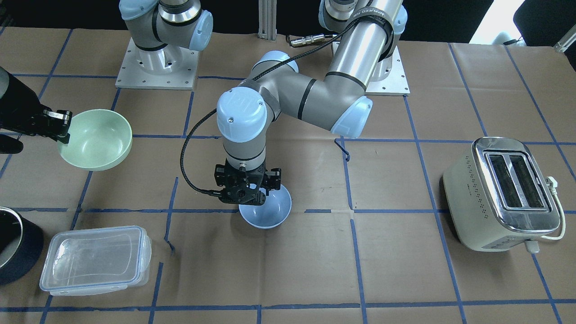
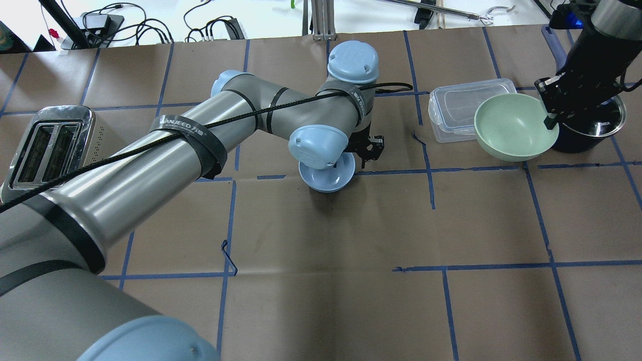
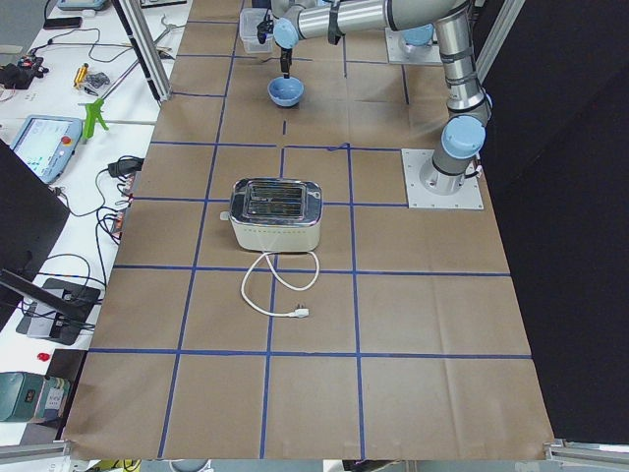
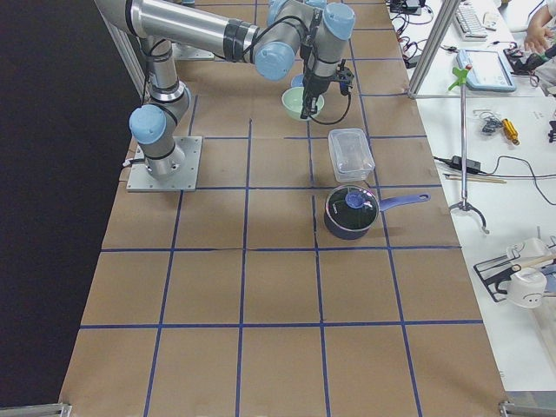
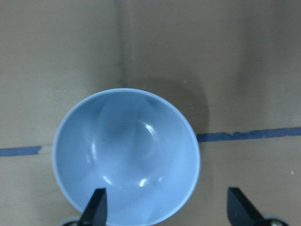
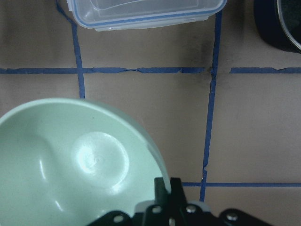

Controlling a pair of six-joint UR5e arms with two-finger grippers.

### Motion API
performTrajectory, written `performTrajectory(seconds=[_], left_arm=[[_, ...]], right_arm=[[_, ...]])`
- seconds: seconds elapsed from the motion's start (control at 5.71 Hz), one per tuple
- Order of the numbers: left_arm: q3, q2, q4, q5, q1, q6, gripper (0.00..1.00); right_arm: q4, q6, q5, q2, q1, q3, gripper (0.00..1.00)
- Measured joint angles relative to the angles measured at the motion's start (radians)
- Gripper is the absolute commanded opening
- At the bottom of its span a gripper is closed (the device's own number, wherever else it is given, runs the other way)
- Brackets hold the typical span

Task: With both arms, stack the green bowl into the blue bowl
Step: 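Carry the blue bowl to the table center with the left gripper and set it down, then raise the open left gripper while the right carries the green bowl toward the blue bowl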

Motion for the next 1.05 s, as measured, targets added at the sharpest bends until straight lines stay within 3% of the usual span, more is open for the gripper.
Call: performTrajectory(seconds=[0.53, 0.7, 1.05], left_arm=[[0.001, 0.309, -0.421, -0.015, 0.224, 0.322, 0.98], [-0.003, 0.385, -0.505, -0.011, 0.300, 0.383, 0.98], [-0.032, 0.446, -0.508, -0.012, 0.365, 0.423, 0.98]], right_arm=[[-0.030, 0.167, 0.021, 0.020, 0.094, 0.000, 0.07], [-0.079, 0.294, 0.053, 0.049, 0.193, -0.001, 0.08], [-0.168, 0.564, 0.148, 0.099, 0.388, -0.003, 0.07]])
